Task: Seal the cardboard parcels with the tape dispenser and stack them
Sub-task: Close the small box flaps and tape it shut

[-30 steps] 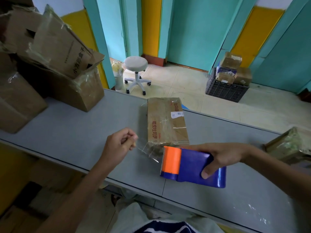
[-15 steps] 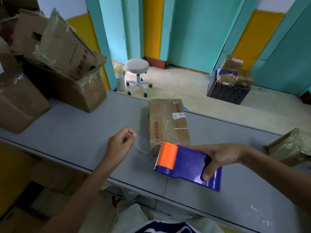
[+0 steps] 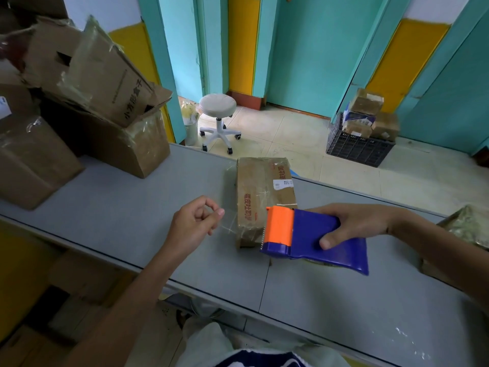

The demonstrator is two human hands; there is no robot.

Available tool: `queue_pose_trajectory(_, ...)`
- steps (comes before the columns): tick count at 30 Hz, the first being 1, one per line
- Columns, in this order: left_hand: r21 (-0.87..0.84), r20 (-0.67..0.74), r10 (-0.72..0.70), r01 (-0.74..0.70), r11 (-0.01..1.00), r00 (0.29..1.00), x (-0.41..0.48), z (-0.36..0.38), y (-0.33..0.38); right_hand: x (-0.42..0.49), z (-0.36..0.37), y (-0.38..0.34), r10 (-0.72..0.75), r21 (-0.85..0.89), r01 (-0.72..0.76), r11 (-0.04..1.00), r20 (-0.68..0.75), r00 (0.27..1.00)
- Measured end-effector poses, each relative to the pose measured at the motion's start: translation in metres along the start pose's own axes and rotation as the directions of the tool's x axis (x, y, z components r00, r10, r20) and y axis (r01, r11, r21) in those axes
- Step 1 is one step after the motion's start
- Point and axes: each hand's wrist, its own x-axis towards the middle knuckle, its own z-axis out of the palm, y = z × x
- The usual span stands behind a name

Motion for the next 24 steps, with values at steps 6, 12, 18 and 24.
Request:
queue_pose_trajectory(6,-0.023,0.068,-0.051,0.053,0.998,0.996,-0.004,-0.003,-0.017,-0.013,-0.013,0.012,0.021,-0.067,-0.023,0.997,-0.035,0.999)
queue_pose_trajectory(12,0.018,-0.024,-0.106,0.107,0.994,0.994,0.004,0.016,-0.024,-0.015,-0.033,0.013,0.123,-0.148,-0.128,0.981,-0.047,0.991)
queue_pose_trajectory(18,0.147,-0.043,-0.113,0.118,0.982,0.993,0.003,0.036,-0.029,-0.002,-0.042,0.020,0.240,-0.256,-0.237,0.937,-0.021,0.971)
queue_pose_trajectory(24,0.220,-0.049,-0.163,0.169,0.961,0.985,0.000,0.043,-0.043,0.013,-0.040,0.034,0.261,-0.274,-0.250,0.929,0.006,0.965)
